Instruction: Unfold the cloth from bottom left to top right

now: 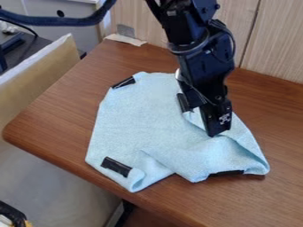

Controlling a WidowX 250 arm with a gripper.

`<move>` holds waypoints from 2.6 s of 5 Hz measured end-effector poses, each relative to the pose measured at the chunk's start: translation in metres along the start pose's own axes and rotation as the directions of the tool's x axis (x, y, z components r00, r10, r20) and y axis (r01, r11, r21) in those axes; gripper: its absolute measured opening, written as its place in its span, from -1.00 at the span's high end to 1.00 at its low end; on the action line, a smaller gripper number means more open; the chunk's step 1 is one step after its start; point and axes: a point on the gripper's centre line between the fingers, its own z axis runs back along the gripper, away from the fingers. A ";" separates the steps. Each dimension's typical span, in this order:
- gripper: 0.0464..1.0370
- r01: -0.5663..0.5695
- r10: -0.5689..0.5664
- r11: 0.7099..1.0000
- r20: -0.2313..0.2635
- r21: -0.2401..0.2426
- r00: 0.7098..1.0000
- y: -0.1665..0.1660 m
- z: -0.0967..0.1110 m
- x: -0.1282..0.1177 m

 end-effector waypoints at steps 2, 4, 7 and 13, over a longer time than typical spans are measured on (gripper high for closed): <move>-0.93 -0.045 0.041 0.997 -0.062 -0.066 0.997 0.013 -0.022 -0.016; -0.93 -0.436 0.442 0.887 -0.009 0.150 0.897 0.048 -0.016 -0.015; -0.93 -0.754 0.779 0.604 0.008 0.260 0.627 0.078 -0.041 0.005; -0.38 -0.821 0.854 0.499 0.005 0.277 0.521 0.119 -0.100 -0.012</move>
